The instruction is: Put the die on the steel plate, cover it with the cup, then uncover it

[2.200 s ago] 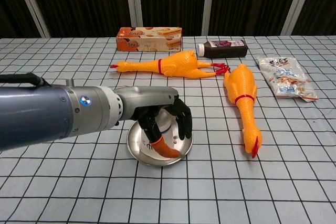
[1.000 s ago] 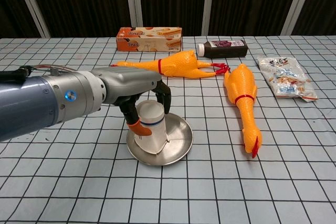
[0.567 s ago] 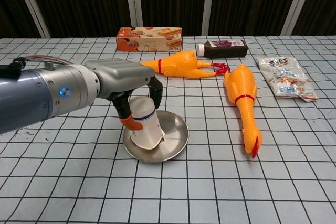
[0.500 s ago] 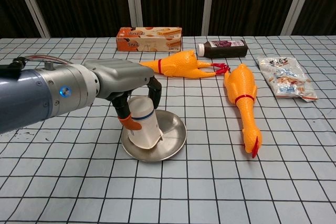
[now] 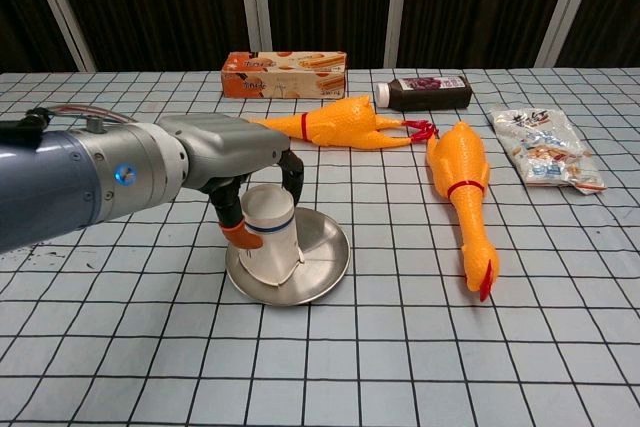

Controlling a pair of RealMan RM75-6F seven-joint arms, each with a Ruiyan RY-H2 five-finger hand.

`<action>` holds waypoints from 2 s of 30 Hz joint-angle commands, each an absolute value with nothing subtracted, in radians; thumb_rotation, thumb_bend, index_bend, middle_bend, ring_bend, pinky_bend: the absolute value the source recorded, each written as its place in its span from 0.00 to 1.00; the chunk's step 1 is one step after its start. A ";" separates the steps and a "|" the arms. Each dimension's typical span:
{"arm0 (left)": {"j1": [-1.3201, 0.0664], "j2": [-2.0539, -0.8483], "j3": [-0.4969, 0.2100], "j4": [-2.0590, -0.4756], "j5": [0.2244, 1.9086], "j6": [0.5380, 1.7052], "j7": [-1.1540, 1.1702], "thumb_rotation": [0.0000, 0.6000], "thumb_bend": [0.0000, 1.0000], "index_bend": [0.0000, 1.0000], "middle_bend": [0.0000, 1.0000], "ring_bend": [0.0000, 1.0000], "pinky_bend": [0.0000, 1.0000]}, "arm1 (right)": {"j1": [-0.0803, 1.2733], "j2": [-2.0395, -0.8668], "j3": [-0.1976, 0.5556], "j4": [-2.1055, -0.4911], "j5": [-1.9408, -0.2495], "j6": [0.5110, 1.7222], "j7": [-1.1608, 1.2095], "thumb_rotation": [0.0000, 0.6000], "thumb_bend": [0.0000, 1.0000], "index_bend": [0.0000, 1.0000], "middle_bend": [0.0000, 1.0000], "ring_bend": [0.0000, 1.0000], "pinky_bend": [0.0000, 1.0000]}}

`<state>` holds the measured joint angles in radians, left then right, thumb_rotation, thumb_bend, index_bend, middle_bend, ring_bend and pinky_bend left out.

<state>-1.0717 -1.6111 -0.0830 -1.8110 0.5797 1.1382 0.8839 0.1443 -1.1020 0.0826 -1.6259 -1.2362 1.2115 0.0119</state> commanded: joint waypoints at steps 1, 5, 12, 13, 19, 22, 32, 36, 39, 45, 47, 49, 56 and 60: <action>-1.069 -1.610 -0.085 -1.810 0.589 1.137 0.876 1.00 0.36 0.33 0.31 0.00 0.00 | 0.143 -1.102 0.083 -1.626 -1.235 1.213 0.012 1.00 0.02 0.05 0.00 0.09 0.00; -1.064 -1.613 -0.080 -1.801 0.613 1.144 0.874 1.00 0.36 0.37 0.35 0.00 0.00 | 0.145 -1.102 0.082 -1.627 -1.232 1.209 0.008 1.00 0.02 0.05 0.00 0.09 0.00; -1.064 -1.617 -0.077 -1.797 0.606 1.153 0.893 1.00 0.37 0.42 0.37 0.00 0.00 | 0.144 -1.100 0.082 -1.629 -1.230 1.209 0.008 1.00 0.02 0.05 0.00 0.09 0.00; -1.065 -1.618 -0.078 -1.796 0.606 1.156 0.896 1.00 0.38 0.43 0.38 0.00 0.00 | 0.144 -1.100 0.083 -1.630 -1.229 1.208 0.009 1.00 0.02 0.05 0.00 0.09 0.00; -1.062 -1.617 -0.085 -1.806 0.611 1.167 0.899 1.00 0.38 0.43 0.39 0.00 0.00 | 0.144 -1.102 0.081 -1.629 -1.231 1.208 0.008 1.00 0.02 0.05 0.00 0.09 0.00; -1.061 -1.609 -0.093 -1.820 0.617 1.172 0.898 1.00 0.38 0.43 0.39 0.00 0.00 | 0.146 -1.102 0.081 -1.629 -1.230 1.204 0.008 1.00 0.02 0.05 0.00 0.09 0.00; -1.064 -1.509 -0.166 -1.957 0.637 1.225 0.897 1.00 0.38 0.43 0.39 0.00 0.00 | 0.144 -1.098 0.082 -1.631 -1.231 1.207 0.014 1.00 0.02 0.05 0.00 0.09 0.00; -1.051 -1.437 -0.177 -2.013 0.619 1.256 0.907 1.00 0.38 0.43 0.39 0.00 0.00 | 0.141 -1.094 0.081 -1.635 -1.236 1.213 0.018 1.00 0.02 0.05 0.00 0.09 0.00; -1.031 -1.386 -0.169 -2.028 0.596 1.264 0.900 1.00 0.38 0.43 0.39 0.00 0.00 | 0.139 -1.092 0.080 -1.639 -1.239 1.216 0.019 1.00 0.02 0.05 0.00 0.09 0.00; -0.964 -1.304 -0.137 -1.950 0.549 1.206 0.797 1.00 0.38 0.43 0.38 0.00 0.00 | 0.136 -1.089 0.080 -1.645 -1.241 1.224 0.019 1.00 0.02 0.05 0.00 0.09 0.00; -0.941 -1.295 -0.127 -1.898 0.546 1.167 0.746 1.00 0.38 0.43 0.38 0.00 0.00 | 0.136 -1.090 0.080 -1.645 -1.239 1.223 0.017 1.00 0.02 0.05 0.00 0.09 0.00; -0.921 -1.299 -0.118 -1.840 0.555 1.125 0.692 1.00 0.38 0.43 0.38 0.00 0.00 | 0.137 -1.090 0.080 -1.645 -1.236 1.221 0.015 1.00 0.02 0.05 0.00 0.09 0.00; -0.880 -1.359 -0.092 -1.659 0.597 1.017 0.575 1.00 0.38 0.43 0.36 0.00 0.00 | 0.142 -1.097 0.080 -1.642 -1.226 1.212 -0.001 1.00 0.02 0.05 0.00 0.09 0.00; -0.871 -1.392 -0.081 -1.595 0.608 0.991 0.558 1.00 0.38 0.43 0.36 0.00 0.00 | 0.143 -1.099 0.080 -1.643 -1.224 1.209 -0.005 1.00 0.02 0.05 0.00 0.09 0.00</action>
<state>-0.8805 -1.3750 -0.0903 -1.6159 0.5988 1.0070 0.5699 0.1427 -1.0984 0.0798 -1.6426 -1.2239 1.2096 -0.0048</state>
